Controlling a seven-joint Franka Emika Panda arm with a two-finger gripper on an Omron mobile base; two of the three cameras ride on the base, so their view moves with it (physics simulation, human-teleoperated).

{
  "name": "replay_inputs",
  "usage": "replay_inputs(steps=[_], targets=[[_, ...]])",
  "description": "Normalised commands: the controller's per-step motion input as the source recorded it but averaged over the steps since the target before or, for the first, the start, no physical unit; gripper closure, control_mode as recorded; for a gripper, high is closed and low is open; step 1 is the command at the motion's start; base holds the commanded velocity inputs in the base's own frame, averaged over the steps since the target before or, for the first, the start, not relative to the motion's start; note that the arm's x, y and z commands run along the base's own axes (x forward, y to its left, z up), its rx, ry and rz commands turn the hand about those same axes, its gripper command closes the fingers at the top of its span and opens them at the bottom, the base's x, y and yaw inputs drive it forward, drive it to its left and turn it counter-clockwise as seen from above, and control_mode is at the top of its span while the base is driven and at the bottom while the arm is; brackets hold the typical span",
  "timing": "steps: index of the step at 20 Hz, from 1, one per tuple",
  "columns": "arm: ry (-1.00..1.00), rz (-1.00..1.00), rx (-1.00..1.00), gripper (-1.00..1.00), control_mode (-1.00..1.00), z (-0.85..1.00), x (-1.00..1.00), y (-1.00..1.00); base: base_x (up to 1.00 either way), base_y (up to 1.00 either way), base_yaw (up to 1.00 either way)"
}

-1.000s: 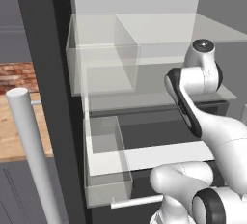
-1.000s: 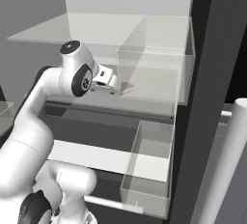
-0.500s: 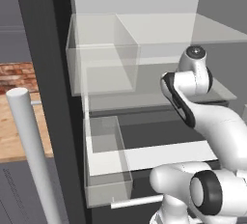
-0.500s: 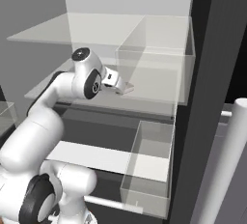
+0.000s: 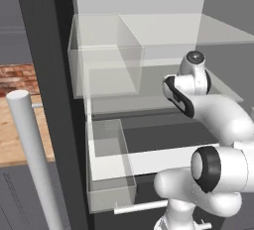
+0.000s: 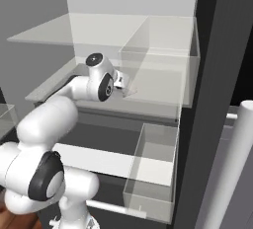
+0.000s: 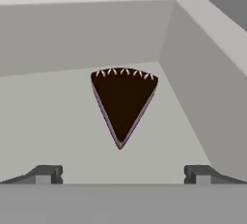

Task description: Take the cakes from the fridge and place them on the empty tray on the dining counter.

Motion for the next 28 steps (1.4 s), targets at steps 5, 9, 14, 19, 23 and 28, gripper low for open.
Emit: replay_inputs(steps=[5,9,14,19,23,28], targets=[[0.0,0.0,0.0,-1.0,-1.0,-0.18,0.55,-0.21,0.0,0.0,0.0],[0.0,0.0,0.0,-1.0,-1.0,-0.21,0.57,-0.1,0.0,0.0,0.0],[0.0,0.0,0.0,-1.0,-1.0,-0.2,0.48,-0.08,0.0,0.0,0.0],[0.0,0.0,0.0,-1.0,-1.0,-0.2,0.32,-0.08,0.0,0.0,0.0],[0.0,0.0,0.0,1.0,-1.0,-0.24,0.23,-0.01,0.0,0.0,0.0],[0.0,0.0,0.0,1.0,-1.0,-0.18,0.09,0.0,0.0,0.0,0.0]])
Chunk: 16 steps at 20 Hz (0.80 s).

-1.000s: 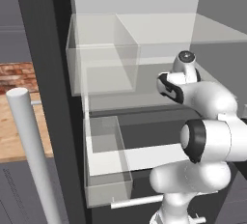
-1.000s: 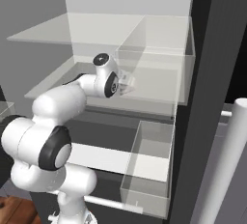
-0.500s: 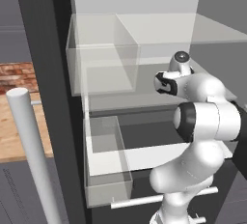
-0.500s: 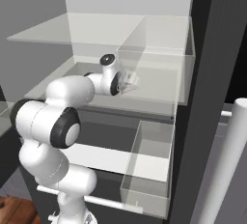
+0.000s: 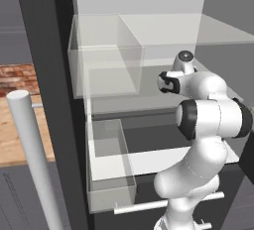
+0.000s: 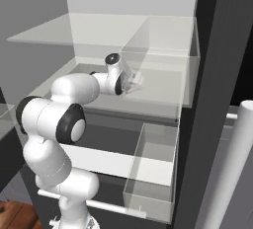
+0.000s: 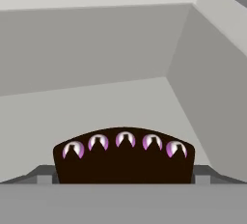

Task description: Take the cakes from the fridge and place them on the empty tray on the dining counter.

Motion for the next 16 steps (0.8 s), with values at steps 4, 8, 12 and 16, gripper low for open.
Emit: replay_inputs(steps=[4,8,12,16], targets=[[-0.13,0.0,0.0,1.0,-1.0,0.0,-0.39,0.0,0.0,0.0,0.0],[-0.21,0.0,0.0,1.0,-1.0,0.07,-0.74,0.09,0.0,0.0,0.0],[-0.11,0.0,0.0,1.0,-1.0,0.42,-0.79,0.31,0.0,0.0,0.0],[0.0,0.0,0.0,1.0,-1.0,0.98,-0.63,0.42,0.0,0.0,0.0]])
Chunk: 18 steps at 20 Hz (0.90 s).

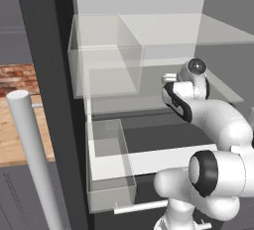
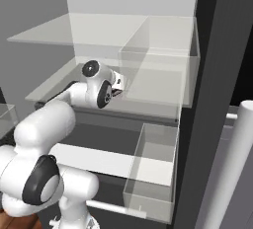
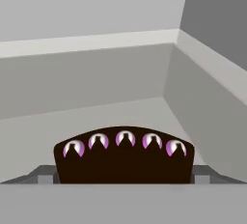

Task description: Take the cakes from the fridge and place them on the empty tray on the dining counter.

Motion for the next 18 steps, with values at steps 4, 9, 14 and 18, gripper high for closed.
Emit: replay_inputs(steps=[4,9,14,18], targets=[[0.08,0.0,-0.01,1.0,-1.0,0.79,-0.76,0.28,0.0,0.0,0.0],[0.13,0.0,-0.04,1.0,-1.0,0.14,-0.98,0.19,0.0,0.0,0.0],[0.1,0.0,-0.01,1.0,-1.0,0.0,-0.92,0.27,0.0,0.0,0.0],[0.05,0.0,0.0,1.0,-1.0,0.14,-0.9,0.28,0.0,0.0,0.0]])
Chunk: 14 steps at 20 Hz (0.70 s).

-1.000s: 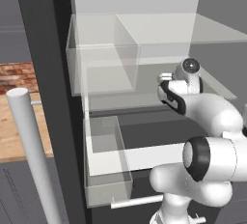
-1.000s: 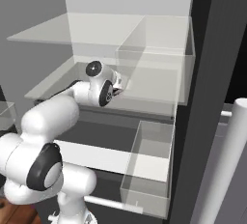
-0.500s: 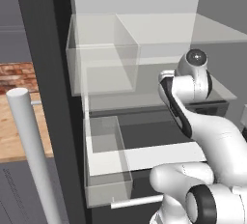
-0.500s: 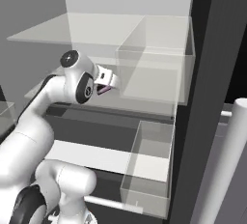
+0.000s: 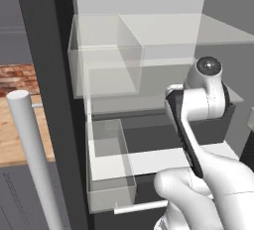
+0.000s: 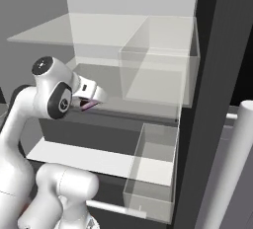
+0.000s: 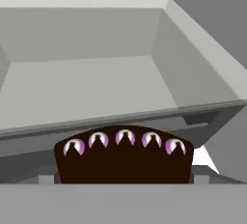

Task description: Take the cakes from the fridge and place them on the empty tray on the dining counter.

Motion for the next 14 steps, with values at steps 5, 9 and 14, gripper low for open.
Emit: replay_inputs(steps=[5,9,14], targets=[[0.05,0.02,0.01,1.0,-1.0,0.21,-0.84,0.13,0.0,0.0,0.0],[0.07,0.06,0.08,1.0,-1.0,0.3,-0.71,0.01,0.0,0.0,0.0],[0.13,0.1,0.13,1.0,-1.0,0.28,-0.44,0.14,0.0,0.0,0.0]])
